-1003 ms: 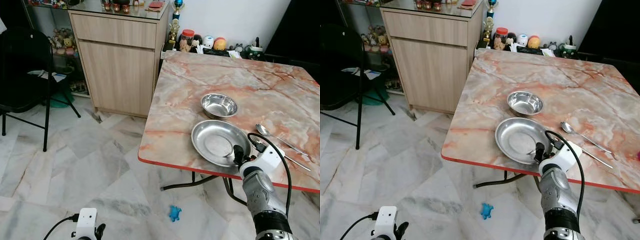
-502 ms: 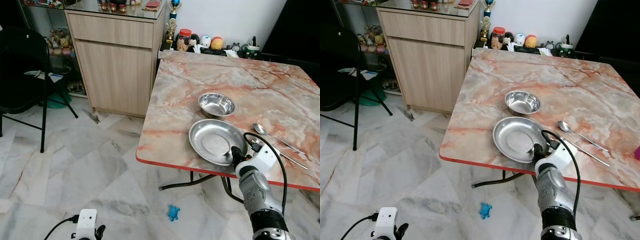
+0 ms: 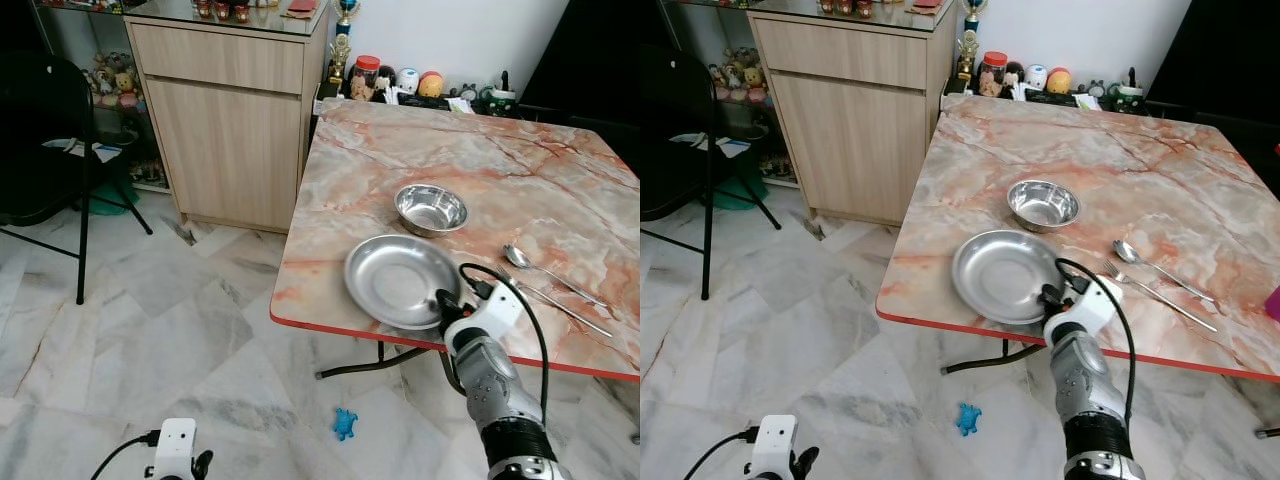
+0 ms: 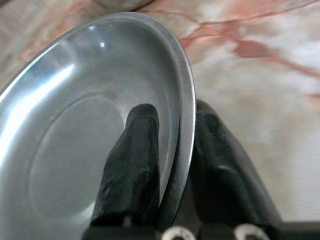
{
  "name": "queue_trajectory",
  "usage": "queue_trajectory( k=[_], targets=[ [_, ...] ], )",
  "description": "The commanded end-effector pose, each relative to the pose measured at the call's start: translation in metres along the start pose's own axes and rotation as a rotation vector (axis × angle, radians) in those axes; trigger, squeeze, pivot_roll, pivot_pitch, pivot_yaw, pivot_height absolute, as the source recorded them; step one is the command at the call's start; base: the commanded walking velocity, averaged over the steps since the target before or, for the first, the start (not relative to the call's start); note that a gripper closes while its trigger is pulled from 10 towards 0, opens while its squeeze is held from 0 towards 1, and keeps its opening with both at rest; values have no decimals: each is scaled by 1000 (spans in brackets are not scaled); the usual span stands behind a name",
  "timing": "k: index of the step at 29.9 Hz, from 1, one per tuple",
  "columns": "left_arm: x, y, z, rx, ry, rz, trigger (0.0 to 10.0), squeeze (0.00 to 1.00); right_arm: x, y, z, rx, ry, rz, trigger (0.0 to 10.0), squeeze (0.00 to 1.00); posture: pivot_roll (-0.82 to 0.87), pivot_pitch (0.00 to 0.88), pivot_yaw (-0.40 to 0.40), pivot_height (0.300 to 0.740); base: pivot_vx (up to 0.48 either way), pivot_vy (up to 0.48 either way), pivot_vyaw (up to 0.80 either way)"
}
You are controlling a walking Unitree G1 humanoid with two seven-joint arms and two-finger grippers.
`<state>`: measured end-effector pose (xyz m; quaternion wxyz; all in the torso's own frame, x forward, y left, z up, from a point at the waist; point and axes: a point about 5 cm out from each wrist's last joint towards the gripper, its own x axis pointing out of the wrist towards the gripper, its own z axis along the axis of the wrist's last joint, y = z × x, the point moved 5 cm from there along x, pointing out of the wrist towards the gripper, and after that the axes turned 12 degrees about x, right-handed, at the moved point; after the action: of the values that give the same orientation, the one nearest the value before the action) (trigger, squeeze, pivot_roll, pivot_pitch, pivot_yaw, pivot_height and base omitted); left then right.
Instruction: Setting the table
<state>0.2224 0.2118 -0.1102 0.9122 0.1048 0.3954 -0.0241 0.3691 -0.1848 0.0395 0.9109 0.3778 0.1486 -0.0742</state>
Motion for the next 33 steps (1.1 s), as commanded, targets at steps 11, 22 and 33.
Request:
queue_trajectory(
  k=[11,22,33],
  targets=[
    [-2,0,-7,8,18,20,10000,0,-32,49,30,-74,-236,323,10000,0,131,0,-110,736,0,0,0],
    [0,12,8,-9,-38,70,10000,0,-72,82,45,-99,-372,528,10000,0,140,0,-103,736,0,0,0],
    [1,3,12,11,-57,45,10000,0,-96,63,53,-390,-320,512,10000,0,118,0,-92,736,0,0,0]
  ],
)
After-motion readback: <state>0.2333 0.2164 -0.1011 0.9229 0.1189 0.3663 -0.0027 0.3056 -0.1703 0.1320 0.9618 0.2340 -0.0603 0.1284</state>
